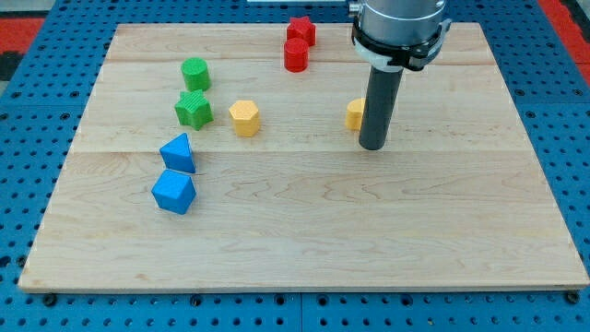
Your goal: Move the yellow heart towards the bottom right
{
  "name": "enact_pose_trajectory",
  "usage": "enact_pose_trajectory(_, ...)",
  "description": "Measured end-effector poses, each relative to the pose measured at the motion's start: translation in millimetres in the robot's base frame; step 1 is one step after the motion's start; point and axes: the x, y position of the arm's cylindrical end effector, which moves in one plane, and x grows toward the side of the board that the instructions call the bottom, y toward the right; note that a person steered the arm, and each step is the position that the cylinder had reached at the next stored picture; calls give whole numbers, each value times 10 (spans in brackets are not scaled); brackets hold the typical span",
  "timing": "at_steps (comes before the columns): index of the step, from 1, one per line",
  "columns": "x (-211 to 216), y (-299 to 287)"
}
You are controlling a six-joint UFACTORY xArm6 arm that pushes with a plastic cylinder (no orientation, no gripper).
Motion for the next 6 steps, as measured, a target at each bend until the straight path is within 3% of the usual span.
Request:
enact_pose_trajectory(1,0,-69)
enact_pose_trajectory(3,-515,-742)
enact_pose_trajectory(4,-381,-157)
enact_pose_trajectory(5,-373,52)
enact_pose_trajectory(6,-673,72)
